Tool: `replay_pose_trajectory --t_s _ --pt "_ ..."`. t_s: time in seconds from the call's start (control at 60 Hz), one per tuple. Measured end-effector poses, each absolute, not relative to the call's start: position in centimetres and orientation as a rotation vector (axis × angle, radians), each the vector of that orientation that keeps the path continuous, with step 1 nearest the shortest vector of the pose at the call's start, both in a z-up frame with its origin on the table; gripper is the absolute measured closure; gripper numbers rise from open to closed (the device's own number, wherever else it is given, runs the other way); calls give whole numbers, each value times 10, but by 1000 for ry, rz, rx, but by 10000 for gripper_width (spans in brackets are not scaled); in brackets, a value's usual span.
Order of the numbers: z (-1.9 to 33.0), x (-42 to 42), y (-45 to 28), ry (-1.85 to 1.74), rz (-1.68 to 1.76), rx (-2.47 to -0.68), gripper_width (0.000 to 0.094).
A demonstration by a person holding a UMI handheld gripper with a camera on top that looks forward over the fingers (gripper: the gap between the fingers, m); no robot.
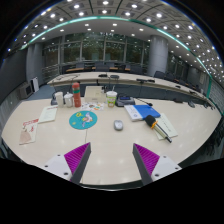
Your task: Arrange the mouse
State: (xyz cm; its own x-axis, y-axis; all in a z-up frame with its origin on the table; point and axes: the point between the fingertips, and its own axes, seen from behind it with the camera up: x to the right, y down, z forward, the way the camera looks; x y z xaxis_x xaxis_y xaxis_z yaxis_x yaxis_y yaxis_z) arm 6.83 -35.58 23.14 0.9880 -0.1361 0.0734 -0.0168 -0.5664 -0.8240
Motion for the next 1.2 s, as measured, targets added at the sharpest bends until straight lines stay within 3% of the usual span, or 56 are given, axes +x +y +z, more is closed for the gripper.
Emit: replay_pose_trajectory --t_s 0.183,0.233,0.367,0.683,0.95,1.05,1.2 --pt "168 106 -304 96 -151 -2216 76" --pt "167 107 -305 95 -149 -2221 78" --pt "110 138 -238 82 -136 -2216 77" --pt "29 175 -85 67 -87 -2213 94" --pt "-10 175 -19 42 -18 -2236 247" --pt "-13 174 -10 14 -28 -2222 419" --pt "-14 174 -8 14 -30 -2216 477"
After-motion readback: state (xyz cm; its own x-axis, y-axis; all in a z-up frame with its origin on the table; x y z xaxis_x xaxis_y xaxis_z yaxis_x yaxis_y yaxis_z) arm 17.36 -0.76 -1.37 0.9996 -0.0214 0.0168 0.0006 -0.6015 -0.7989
